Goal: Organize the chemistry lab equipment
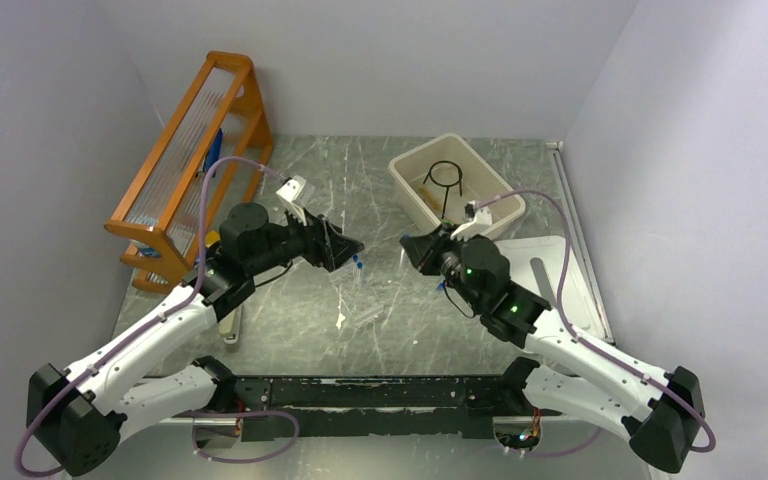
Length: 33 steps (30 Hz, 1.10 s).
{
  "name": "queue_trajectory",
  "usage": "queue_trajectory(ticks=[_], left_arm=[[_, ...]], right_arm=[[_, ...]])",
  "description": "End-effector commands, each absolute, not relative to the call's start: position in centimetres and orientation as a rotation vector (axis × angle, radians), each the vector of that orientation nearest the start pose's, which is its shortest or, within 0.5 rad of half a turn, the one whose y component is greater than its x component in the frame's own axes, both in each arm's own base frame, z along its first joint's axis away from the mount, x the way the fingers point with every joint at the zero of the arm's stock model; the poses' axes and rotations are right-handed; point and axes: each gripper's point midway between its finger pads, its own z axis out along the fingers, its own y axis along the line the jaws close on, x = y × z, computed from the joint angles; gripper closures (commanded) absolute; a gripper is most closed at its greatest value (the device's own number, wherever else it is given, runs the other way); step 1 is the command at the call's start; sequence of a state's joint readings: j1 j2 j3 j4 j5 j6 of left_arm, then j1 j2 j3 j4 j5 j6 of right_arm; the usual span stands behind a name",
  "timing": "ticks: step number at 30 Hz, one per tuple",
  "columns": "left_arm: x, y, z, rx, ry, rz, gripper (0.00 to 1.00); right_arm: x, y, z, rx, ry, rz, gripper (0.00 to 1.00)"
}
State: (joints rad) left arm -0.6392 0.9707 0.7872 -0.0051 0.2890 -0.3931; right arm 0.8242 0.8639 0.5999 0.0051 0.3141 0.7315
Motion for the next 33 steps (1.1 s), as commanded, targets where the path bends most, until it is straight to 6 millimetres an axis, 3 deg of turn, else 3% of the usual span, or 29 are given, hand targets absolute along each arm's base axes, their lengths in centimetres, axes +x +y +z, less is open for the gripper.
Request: queue_trajectory(ticks=[1,6,11,19,24,25,27,29,33], left_arm=[[21.8,-29.2,29.3,0.505,1.676,-1.289,0.21],[21.1,-30.4,30.1,0.425,1.657,-1.45,0.25],[21.3,-31.1,30.2,0.393,1.67,-1.494,0.32],[20.8,-32.5,28.4,0.424,1.716,-1.509,0.55],[21.3,-32.4,28.4,0.451,1.719,-1.439,0.77],[21.4,-32.3,28.3,0.472,1.718,-1.406,0.83],[21.5,-32.2,28.2,0.535,1.708,-1.356,0.94],[21.2,-32.2,28.2,0.643,1.686,-1.311,0.95],[21.1,-32.0,27.9,0.832,1.704,-1.194,0.95]], right_arm=[[25.5,25.0,29.4,0.078,1.654,0.985,0.82],[25.3,26.9,32.1,0.067,1.577,1.124,0.82],[25.3,28.0,32.4,0.055,1.567,1.19,0.82],[25.3,28.5,32.5,0.065,1.564,1.26,0.83],[25.5,28.7,32.1,0.063,1.583,1.269,0.82],[25.5,28.8,31.9,0.06,1.596,1.264,0.79],[25.6,28.7,31.7,0.051,1.628,1.249,0.64],[25.8,28.4,31.7,0.064,1.673,1.217,0.52],[26.4,27.5,32.1,0.078,1.782,1.147,0.46]])
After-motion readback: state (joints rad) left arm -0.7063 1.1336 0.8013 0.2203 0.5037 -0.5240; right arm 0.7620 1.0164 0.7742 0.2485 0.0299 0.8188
